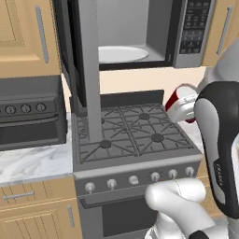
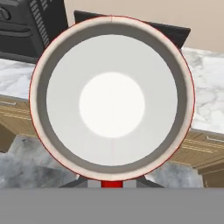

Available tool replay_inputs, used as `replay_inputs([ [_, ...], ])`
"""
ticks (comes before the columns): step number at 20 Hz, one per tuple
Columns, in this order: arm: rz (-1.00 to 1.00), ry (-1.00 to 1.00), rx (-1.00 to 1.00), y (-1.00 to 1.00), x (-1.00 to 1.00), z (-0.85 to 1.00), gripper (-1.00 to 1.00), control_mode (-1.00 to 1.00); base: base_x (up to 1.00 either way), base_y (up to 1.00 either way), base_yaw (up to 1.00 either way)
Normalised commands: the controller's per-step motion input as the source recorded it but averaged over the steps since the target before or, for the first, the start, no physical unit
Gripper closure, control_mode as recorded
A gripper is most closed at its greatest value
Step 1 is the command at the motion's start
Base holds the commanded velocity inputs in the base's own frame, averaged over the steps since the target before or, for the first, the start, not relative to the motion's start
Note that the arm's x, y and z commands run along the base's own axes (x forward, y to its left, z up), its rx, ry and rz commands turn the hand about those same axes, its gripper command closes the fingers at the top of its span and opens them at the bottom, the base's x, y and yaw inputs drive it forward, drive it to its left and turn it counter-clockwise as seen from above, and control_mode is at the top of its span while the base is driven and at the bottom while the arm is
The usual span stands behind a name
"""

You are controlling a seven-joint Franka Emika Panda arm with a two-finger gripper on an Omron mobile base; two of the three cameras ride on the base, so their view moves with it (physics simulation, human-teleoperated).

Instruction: Pick the mug from the counter and place it inside the microwave. Then close the microwave.

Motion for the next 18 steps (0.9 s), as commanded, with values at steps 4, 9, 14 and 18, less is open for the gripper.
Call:
replay_inputs([
  [4,0.00,-0.15,0.00,0.31,0.51,0.13,1.00,-1.00,0.00,0.00,0.00],
  [9,-0.02,-0.09,-0.01,0.15,0.61,0.28,1.00,-1.00,0.00,0.00,0.00],
  [14,-0.03,-0.01,0.00,0.00,0.80,0.19,1.00,-1.00,0.00,0.00,0.00],
  [18,-0.01,0.00,0.00,-0.01,0.71,0.16,1.00,-1.00,0.00,0.00,0.00],
])
